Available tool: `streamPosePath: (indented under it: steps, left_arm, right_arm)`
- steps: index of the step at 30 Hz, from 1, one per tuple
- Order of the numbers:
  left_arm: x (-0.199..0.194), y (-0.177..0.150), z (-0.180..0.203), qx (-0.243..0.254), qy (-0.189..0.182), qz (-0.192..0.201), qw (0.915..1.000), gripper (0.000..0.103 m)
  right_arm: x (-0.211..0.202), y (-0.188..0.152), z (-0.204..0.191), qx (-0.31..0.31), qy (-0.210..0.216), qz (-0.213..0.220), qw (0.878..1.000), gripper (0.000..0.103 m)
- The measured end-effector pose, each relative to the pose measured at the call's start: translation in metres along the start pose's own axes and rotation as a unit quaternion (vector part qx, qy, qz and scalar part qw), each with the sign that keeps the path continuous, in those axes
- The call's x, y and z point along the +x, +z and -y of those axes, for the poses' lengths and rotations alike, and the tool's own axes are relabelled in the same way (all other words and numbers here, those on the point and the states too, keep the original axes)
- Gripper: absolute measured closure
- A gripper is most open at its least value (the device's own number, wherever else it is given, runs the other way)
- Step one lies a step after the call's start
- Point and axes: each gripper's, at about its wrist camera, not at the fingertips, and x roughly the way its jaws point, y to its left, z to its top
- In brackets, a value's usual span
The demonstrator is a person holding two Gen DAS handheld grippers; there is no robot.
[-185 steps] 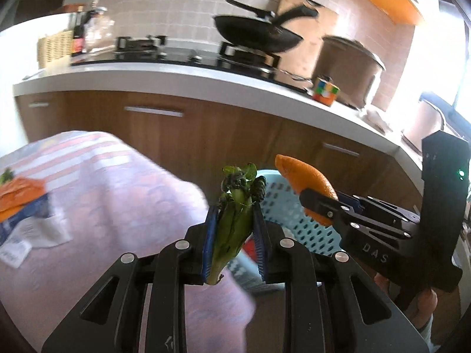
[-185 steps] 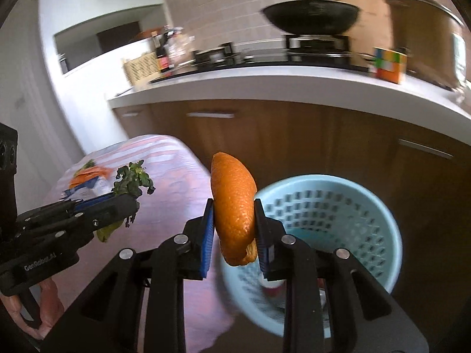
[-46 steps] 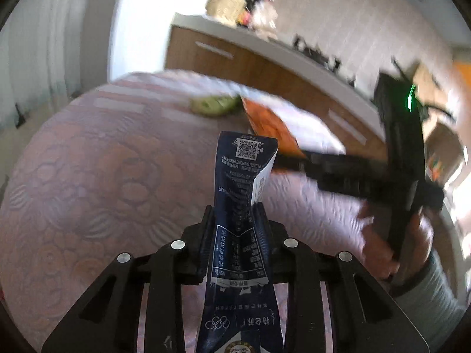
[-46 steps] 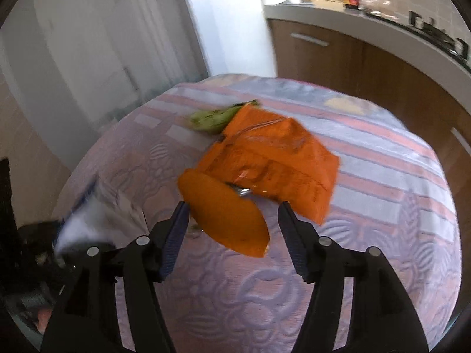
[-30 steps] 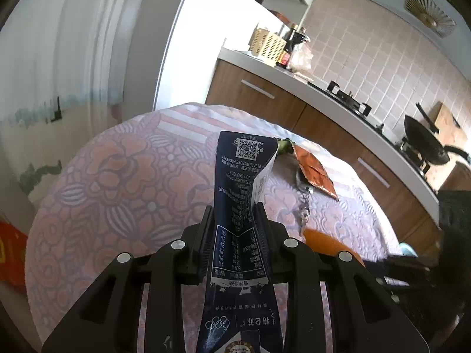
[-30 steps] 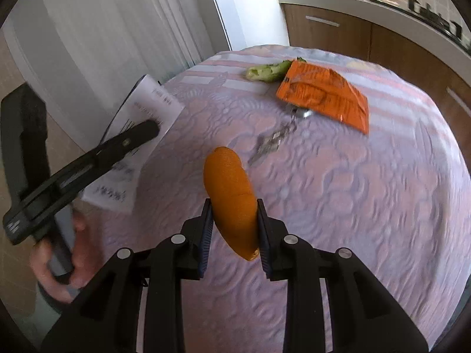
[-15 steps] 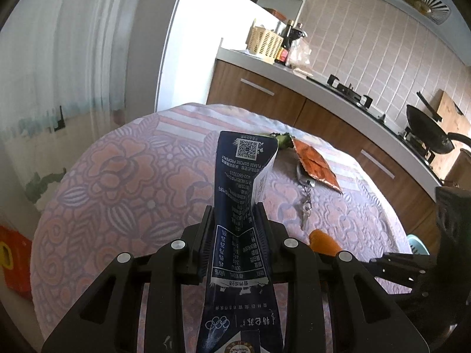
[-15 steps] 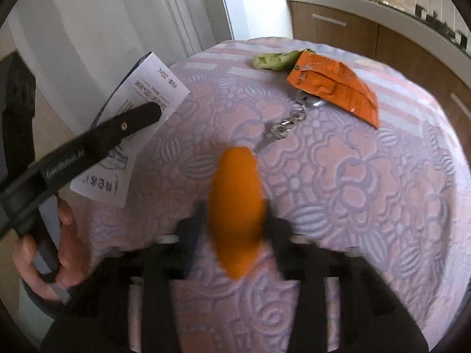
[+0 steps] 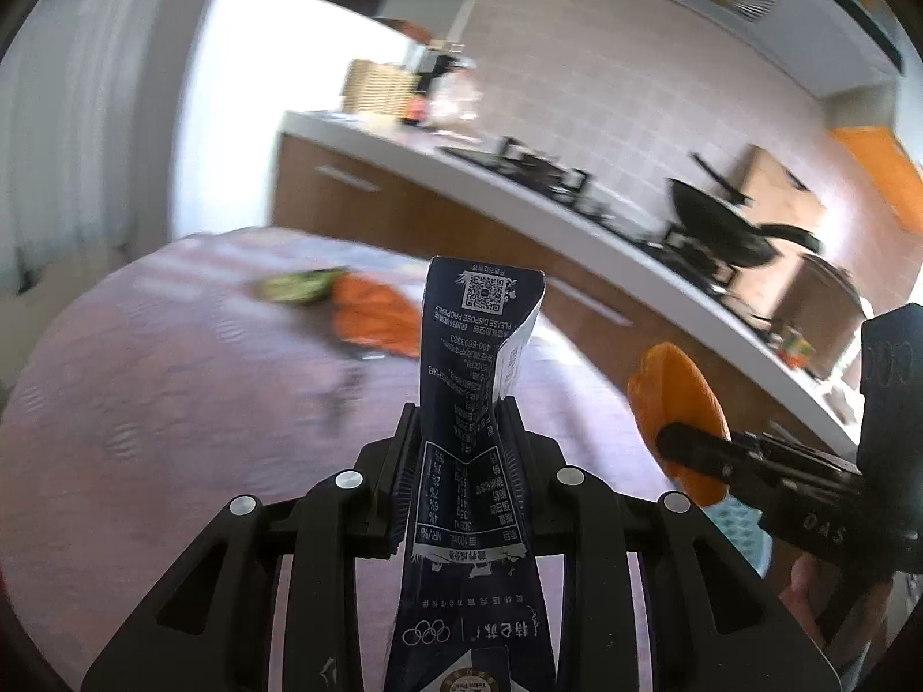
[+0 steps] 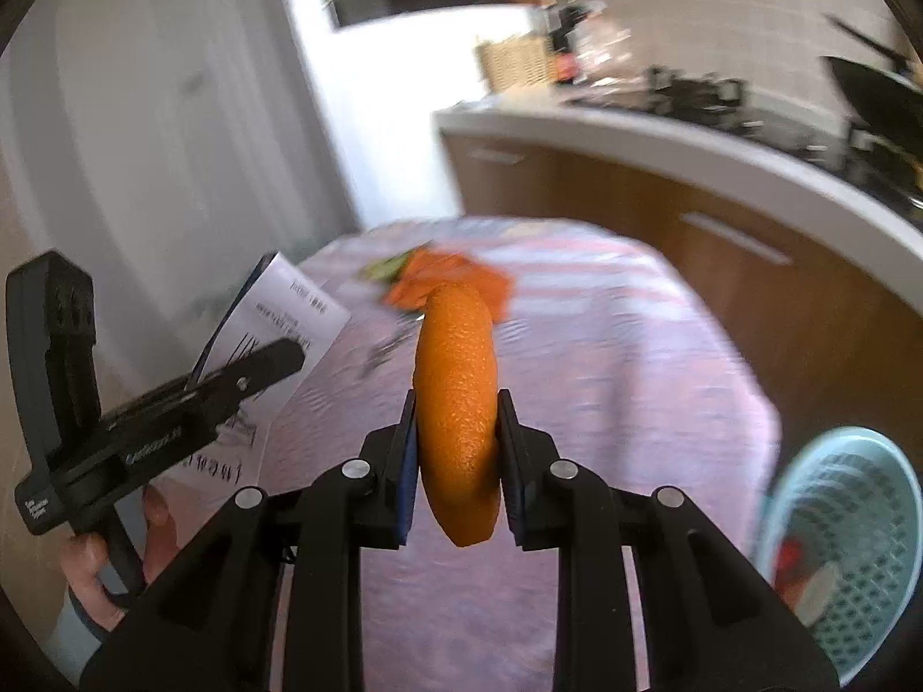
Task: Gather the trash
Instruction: 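Carry the carton and orange peel over the blue basket and open both grippers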
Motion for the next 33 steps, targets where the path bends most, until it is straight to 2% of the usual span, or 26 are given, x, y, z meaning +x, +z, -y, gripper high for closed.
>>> streamPosePath:
  steps: [4,7,12,17,22,28,30,31,32,33]
  left_arm:
    - [0.019,0.001,0.049,0.023,-0.045,-0.021,0.9985,0.077]
    - [0.037,-0.003,0.085,0.040,-0.076,-0.041,0.9955,0.077]
    - [0.076,-0.011,0.142,0.065,-0.118,-0.077,0.9878,0.077]
    - [0.122,-0.028,0.190,0.080,-0.148,-0.127,0.9775,0.077]
    - [0.160,-0.052,0.223,0.100,-0.160,-0.163,0.9683,0.077]
    - [0.193,-0.076,0.248,0.110,-0.166,-0.198,0.9597,0.077]
    - [0.200,-0.080,0.252,0.109,-0.171,-0.202,0.9581,0.076]
    - [0.202,-0.082,0.253,0.113,-0.169,-0.201,0.9583,0.071]
    - [0.204,-0.083,0.254,0.115,-0.162,-0.200,0.9594,0.056]
    - [0.204,-0.082,0.252,0.113,-0.159,-0.197,0.9609,0.051]
  right_arm:
    - [-0.046,-0.010,0.042,0.038,-0.031,0.028,0.998,0.081]
    - [-0.075,-0.020,0.080,0.066,-0.072,0.049,0.994,0.081]
    - [-0.106,-0.041,0.140,0.116,-0.114,0.057,0.985,0.081]
    - [-0.108,-0.066,0.197,0.169,-0.148,0.041,0.974,0.081]
    - [-0.099,-0.095,0.240,0.210,-0.188,0.016,0.959,0.081]
    - [-0.088,-0.120,0.270,0.238,-0.195,-0.008,0.952,0.081]
    - [-0.084,-0.124,0.276,0.244,-0.194,-0.016,0.950,0.077]
    - [-0.083,-0.126,0.278,0.247,-0.195,-0.018,0.949,0.077]
    - [-0.082,-0.128,0.282,0.253,-0.196,-0.019,0.947,0.075]
    - [-0.082,-0.130,0.286,0.259,-0.195,-0.020,0.946,0.074]
